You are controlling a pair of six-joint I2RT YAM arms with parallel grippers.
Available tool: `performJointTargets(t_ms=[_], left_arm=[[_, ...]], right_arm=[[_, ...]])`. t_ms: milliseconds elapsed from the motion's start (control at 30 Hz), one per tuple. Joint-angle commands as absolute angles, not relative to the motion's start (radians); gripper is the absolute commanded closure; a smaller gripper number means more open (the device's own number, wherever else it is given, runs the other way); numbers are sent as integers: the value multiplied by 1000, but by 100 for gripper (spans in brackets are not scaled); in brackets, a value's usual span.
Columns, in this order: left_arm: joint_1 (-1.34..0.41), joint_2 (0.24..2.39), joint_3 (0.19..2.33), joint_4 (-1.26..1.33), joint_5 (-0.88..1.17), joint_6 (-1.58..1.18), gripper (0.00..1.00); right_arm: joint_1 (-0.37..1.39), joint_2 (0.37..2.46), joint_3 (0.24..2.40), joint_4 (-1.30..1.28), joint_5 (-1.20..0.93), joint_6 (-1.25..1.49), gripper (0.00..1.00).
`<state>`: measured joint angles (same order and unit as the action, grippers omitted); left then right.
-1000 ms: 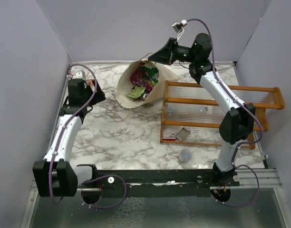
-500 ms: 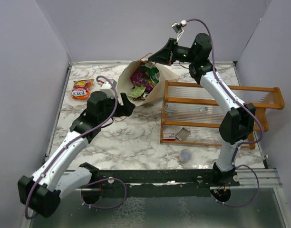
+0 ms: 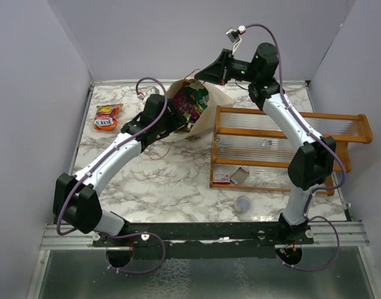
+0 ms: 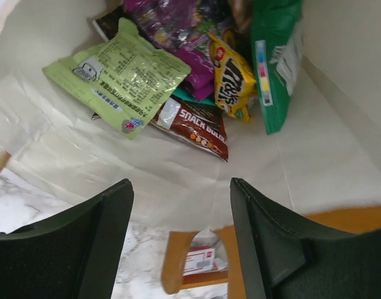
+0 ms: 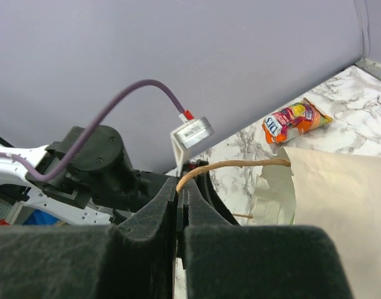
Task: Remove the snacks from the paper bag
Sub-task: Take out the snack from the paper bag.
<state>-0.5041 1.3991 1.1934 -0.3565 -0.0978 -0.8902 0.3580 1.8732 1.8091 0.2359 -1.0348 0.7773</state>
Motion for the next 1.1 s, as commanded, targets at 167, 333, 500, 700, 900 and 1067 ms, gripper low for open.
performJointTargets(t_ms=[167, 333, 500, 700, 900, 1067], left_arm=[[-506, 1498, 1170, -341, -304, -1262, 44], [-506, 1554, 1146, -292, -305, -1324, 48], [-506, 1633, 1187, -283, -278, -1343, 48], [-502, 1713, 1226, -275, -278, -1365, 55], [-494, 1737, 1255, -269, -330, -1346, 60], [-469, 1742, 1284, -274, -313, -1316, 81]], right_arm=[[353, 1805, 1800, 256, -1012, 777, 99], [353, 1808, 1789, 267, -1014, 785, 99], [353, 1812, 1798, 276, -1017, 794, 99], [353, 1811, 1798, 277, -1017, 795, 99], [353, 1807, 1798, 273, -1023, 794, 99], [353, 1803, 1799, 263, -1020, 786, 99]])
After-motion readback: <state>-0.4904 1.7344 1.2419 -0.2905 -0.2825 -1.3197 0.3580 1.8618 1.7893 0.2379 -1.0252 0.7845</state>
